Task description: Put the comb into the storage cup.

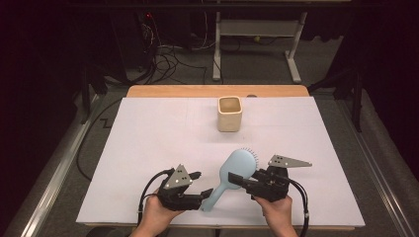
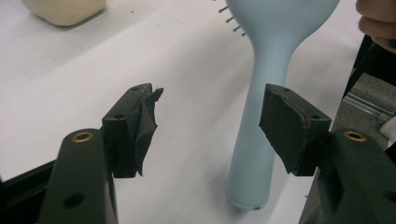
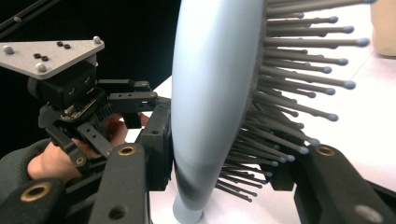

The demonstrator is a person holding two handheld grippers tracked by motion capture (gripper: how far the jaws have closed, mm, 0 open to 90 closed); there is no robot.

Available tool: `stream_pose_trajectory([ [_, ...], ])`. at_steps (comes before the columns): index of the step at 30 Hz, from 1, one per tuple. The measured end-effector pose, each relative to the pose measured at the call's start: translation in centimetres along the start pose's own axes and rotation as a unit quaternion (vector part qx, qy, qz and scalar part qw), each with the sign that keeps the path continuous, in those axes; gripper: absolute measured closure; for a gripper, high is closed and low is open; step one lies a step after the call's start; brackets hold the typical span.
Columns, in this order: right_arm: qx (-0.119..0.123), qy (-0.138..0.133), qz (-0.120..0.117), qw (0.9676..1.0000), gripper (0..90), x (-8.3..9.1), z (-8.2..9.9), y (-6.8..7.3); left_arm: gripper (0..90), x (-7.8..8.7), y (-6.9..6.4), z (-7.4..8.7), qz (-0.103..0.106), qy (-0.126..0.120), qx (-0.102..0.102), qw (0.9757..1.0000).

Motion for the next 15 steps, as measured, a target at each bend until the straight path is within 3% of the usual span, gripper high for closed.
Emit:
stream_pose_trajectory([
  [15, -0.005, 0.010, 0.004, 0.9999, 53.6, 0.7, -0.3, -0.3, 34.8, 2.4, 2.6, 1.5, -0.020, -0.031, 0.033, 0.9988],
])
Point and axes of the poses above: each handheld gripper's, and its own axes: x roughly backward along the jaws, z roughly out of its underside, y roughly to its left, the point moved 2 cm from there along -x, roughly forward along the jaws, and after that the axes turned 5 degrees about -z, right-handed, at the moved point
